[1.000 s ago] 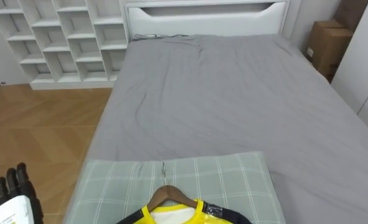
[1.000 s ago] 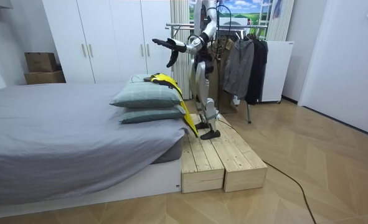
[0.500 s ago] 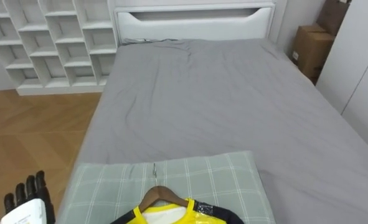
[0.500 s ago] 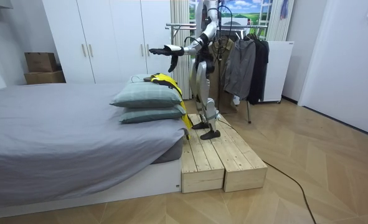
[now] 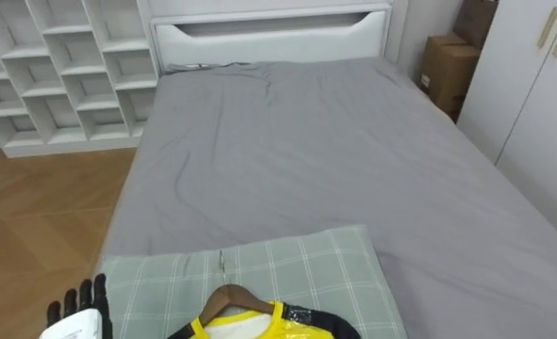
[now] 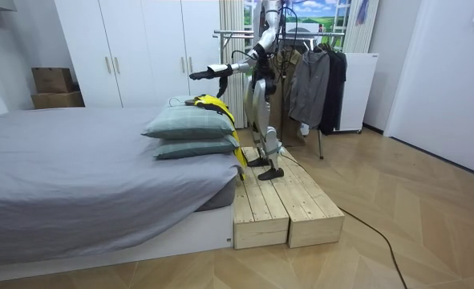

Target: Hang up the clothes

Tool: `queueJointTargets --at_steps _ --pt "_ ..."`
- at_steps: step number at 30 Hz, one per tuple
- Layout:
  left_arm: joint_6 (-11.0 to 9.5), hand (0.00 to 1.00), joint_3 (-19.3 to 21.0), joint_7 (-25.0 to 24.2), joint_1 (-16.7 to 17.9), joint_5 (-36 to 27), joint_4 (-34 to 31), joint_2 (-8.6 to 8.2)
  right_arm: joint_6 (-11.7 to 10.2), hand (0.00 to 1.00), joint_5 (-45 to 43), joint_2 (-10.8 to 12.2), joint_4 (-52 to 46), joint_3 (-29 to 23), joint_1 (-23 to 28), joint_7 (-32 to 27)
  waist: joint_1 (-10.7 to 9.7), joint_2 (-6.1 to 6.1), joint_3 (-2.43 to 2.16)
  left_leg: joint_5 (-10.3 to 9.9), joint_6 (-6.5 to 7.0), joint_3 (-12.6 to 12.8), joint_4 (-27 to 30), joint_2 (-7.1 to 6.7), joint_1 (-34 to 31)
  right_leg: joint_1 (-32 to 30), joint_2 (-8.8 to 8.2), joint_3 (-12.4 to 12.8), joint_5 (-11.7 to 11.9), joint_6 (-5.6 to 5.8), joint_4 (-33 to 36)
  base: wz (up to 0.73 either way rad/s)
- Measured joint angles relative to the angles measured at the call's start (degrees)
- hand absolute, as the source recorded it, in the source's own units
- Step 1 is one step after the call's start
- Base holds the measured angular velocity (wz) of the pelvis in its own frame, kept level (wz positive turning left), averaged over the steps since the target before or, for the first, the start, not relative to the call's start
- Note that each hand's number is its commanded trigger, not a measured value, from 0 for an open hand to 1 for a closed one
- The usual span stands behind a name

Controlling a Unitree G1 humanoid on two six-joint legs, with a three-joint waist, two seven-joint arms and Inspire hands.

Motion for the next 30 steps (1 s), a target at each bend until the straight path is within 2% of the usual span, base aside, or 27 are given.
queueJointTargets --at_steps 5,11,18,25,30 --pt "0.04 0.00 0.00 -0.34 -0.05 0.00 0.55 0.00 -0.02 0.00 1.00 0.09 -0.11 -0.26 0.29 0.15 -0.30 -0.86 -0.07 0.00 0.00 0.00 0.46 -0.01 -0.07 0.17 -0.12 -0.18 0.00 0.00 0.03 0.00" --pt "0.07 0.00 -0.43 -3.38 -0.83 0.07 0.83 -0.01 -0.06 0.00 0.87 0.11 -0.06 -1.36 -0.04 0.05 -1.34 -1.20 -0.07 0.00 0.00 0.35 0.41 0.01 0.12 0.22 -0.18 -0.05 0.00 0.00 0.16 -0.02" --pt "0.07 0.00 -1.75 -6.70 -2.55 1.58 0.93 -0.02 -0.08 0.00 0.89 0.08 -0.06 -1.34 -0.18 -0.96 -1.56 -0.97 0.04 -0.01 -0.01 1.28 -0.25 0.34 0.17 -0.49 0.16 0.54 0.04 -0.07 0.82 -0.06" --pt "0.23 0.00 -2.79 -7.38 -3.91 1.69 0.94 -0.11 -0.17 0.00 0.43 0.06 -0.27 -1.29 -0.35 -1.23 -1.89 -0.96 0.08 -0.01 -0.01 1.78 -0.46 0.39 -0.03 -1.06 0.51 0.60 0.05 -0.07 0.79 -0.04" --pt "1.43 0.00 -2.69 -7.38 -5.29 2.64 0.99 -0.13 -0.09 0.00 0.45 -0.04 -0.16 -1.14 -0.18 -1.12 -1.53 -0.72 0.14 0.00 -0.02 1.94 -0.27 0.44 -1.06 -2.25 0.49 1.10 0.07 -0.10 0.83 -0.02"
